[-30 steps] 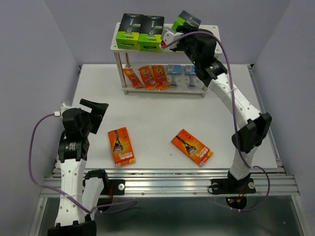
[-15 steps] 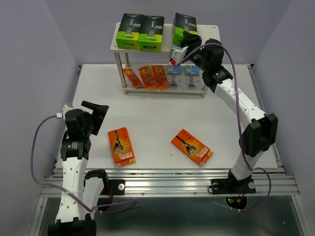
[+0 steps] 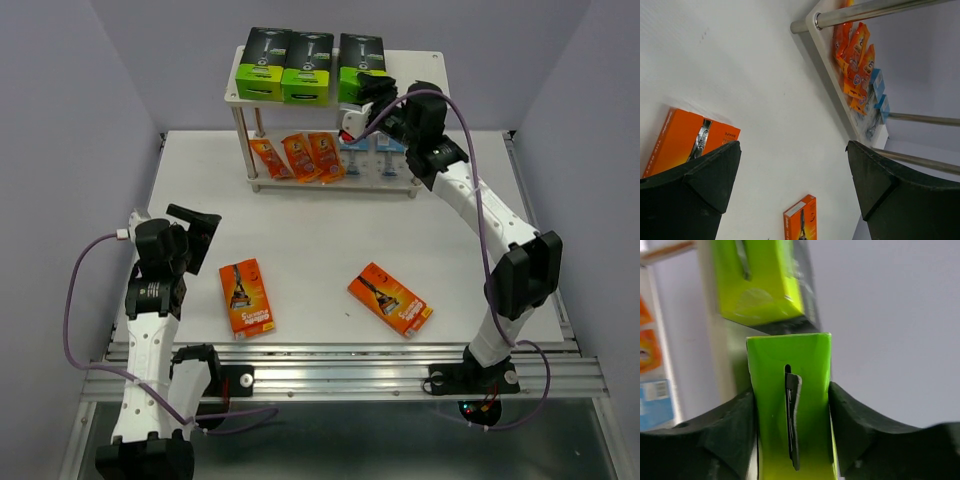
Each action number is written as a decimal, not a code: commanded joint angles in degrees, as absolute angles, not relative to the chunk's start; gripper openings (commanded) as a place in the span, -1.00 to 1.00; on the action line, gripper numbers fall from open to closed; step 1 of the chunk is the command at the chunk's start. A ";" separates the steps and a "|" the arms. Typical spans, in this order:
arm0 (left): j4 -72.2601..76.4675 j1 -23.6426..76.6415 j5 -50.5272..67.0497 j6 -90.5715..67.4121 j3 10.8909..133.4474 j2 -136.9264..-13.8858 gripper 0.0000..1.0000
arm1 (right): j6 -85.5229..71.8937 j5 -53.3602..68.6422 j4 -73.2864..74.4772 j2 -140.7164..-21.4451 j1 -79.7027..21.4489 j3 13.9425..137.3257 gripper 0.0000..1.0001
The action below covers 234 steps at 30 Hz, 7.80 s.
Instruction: Place and organize the shaving razors onto the shelf
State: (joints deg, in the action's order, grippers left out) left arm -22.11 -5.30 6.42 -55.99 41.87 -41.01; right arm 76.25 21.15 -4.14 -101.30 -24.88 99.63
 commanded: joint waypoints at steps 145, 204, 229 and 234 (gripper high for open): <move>-10.37 3.87 9.49 -58.27 17.40 -49.66 -0.01 | 29.71 -22.07 -33.32 -111.18 -78.31 59.50 0.34; -14.32 3.78 9.40 -58.36 31.90 -42.71 0.98 | 50.78 -36.22 -35.77 -80.27 -69.97 55.12 -0.98; 1.49 17.66 17.41 -59.24 14.85 -52.55 0.53 | 15.03 -39.46 -17.67 -64.95 -63.98 46.76 1.00; 4.47 18.19 16.43 -59.15 15.91 -59.32 0.05 | 14.15 -41.31 -17.67 -64.25 -63.98 46.41 1.00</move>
